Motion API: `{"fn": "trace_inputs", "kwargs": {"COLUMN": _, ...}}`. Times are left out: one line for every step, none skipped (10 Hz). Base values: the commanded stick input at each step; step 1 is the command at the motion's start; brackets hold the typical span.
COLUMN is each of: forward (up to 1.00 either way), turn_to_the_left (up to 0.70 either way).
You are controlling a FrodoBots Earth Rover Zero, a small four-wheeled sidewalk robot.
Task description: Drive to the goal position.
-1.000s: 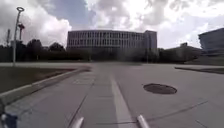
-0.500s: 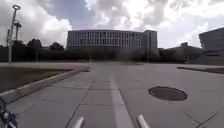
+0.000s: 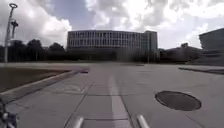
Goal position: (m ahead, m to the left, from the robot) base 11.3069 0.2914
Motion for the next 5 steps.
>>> {"fn": "trace_inputs", "kwargs": {"forward": 0.70, "turn_to_the_left": 0.00}}
{"fn": "trace_inputs", "kwargs": {"forward": 0.70, "turn_to_the_left": 0.00}}
{"fn": "trace_inputs", "kwargs": {"forward": 0.70, "turn_to_the_left": 0.00}}
{"fn": "trace_inputs", "kwargs": {"forward": 0.70, "turn_to_the_left": 0.00}}
{"fn": "trace_inputs", "kwargs": {"forward": 0.70, "turn_to_the_left": 0.00}}
